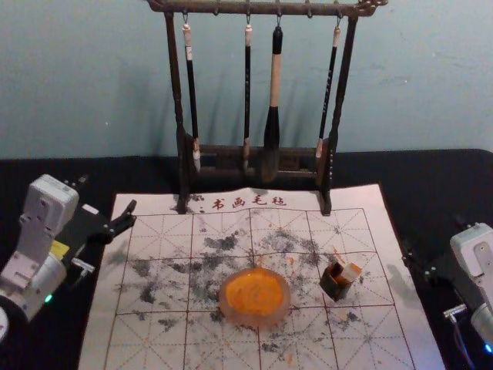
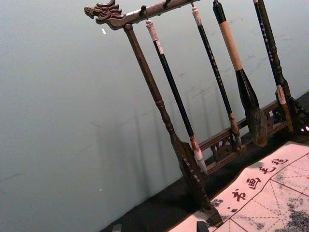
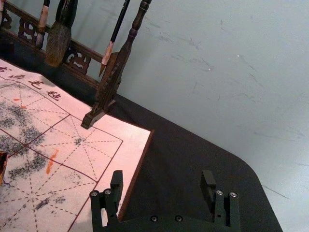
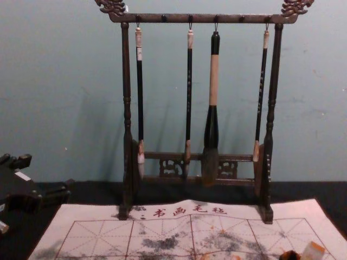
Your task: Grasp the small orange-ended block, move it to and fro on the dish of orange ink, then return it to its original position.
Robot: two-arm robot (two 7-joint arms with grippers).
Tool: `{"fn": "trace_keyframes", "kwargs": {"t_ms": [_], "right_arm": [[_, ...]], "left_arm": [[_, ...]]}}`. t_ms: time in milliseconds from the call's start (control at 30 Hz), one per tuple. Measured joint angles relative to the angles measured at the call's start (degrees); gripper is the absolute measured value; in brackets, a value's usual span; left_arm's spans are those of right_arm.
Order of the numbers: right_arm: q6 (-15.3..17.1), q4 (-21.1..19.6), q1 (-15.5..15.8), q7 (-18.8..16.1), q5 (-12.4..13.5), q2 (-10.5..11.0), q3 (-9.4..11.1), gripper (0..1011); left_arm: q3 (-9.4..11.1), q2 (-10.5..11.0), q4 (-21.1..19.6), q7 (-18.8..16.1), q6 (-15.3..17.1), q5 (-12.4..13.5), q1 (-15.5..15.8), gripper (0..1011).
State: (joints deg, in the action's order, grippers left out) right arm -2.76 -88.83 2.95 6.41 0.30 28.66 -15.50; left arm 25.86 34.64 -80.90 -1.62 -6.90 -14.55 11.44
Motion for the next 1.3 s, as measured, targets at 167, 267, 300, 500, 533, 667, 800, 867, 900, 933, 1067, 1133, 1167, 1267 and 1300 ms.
{"fn": "trace_keyframes", "kwargs": {"t_ms": [167, 267, 300, 500, 533, 667, 800, 867, 900, 933, 1067, 1133, 1167, 1267, 1300], "right_arm": [[0.0, 0.0, 0.0, 0.0, 0.0, 0.0, 0.0, 1000], [0.0, 0.0, 0.0, 0.0, 0.0, 0.0, 0.0, 1002], [0.0, 0.0, 0.0, 0.0, 0.0, 0.0, 0.0, 1002], [0.0, 0.0, 0.0, 0.0, 0.0, 0.0, 0.0, 1002], [0.0, 0.0, 0.0, 0.0, 0.0, 0.0, 0.0, 1002], [0.0, 0.0, 0.0, 0.0, 0.0, 0.0, 0.0, 1002], [0.0, 0.0, 0.0, 0.0, 0.0, 0.0, 0.0, 1002], [0.0, 0.0, 0.0, 0.0, 0.0, 0.0, 0.0, 1000], [0.0, 0.0, 0.0, 0.0, 0.0, 0.0, 0.0, 1002], [0.0, 0.0, 0.0, 0.0, 0.0, 0.0, 0.0, 1002], [0.0, 0.0, 0.0, 0.0, 0.0, 0.0, 0.0, 1002], [0.0, 0.0, 0.0, 0.0, 0.0, 0.0, 0.0, 1002], [0.0, 0.0, 0.0, 0.0, 0.0, 0.0, 0.0, 1000], [0.0, 0.0, 0.0, 0.0, 0.0, 0.0, 0.0, 1002], [0.0, 0.0, 0.0, 0.0, 0.0, 0.0, 0.0, 1002]], "left_arm": [[0.0, 0.0, 0.0, 0.0, 0.0, 0.0, 0.0, 1001], [0.0, 0.0, 0.0, 0.0, 0.0, 0.0, 0.0, 1001], [0.0, 0.0, 0.0, 0.0, 0.0, 0.0, 0.0, 1001], [0.0, 0.0, 0.0, 0.0, 0.0, 0.0, 0.0, 1001], [0.0, 0.0, 0.0, 0.0, 0.0, 0.0, 0.0, 1001], [0.0, 0.0, 0.0, 0.0, 0.0, 0.0, 0.0, 1002], [0.0, 0.0, 0.0, 0.0, 0.0, 0.0, 0.0, 1002], [0.0, 0.0, 0.0, 0.0, 0.0, 0.0, 0.0, 1001], [0.0, 0.0, 0.0, 0.0, 0.0, 0.0, 0.0, 1001], [0.0, 0.0, 0.0, 0.0, 0.0, 0.0, 0.0, 1001], [0.0, 0.0, 0.0, 0.0, 0.0, 0.0, 0.0, 1001], [0.0, 0.0, 0.0, 0.0, 0.0, 0.0, 0.0, 1001], [0.0, 0.0, 0.0, 0.0, 0.0, 0.0, 0.0, 1001], [0.0, 0.0, 0.0, 0.0, 0.0, 0.0, 0.0, 1001], [0.0, 0.0, 0.0, 0.0, 0.0, 0.0, 0.0, 1001]]}}
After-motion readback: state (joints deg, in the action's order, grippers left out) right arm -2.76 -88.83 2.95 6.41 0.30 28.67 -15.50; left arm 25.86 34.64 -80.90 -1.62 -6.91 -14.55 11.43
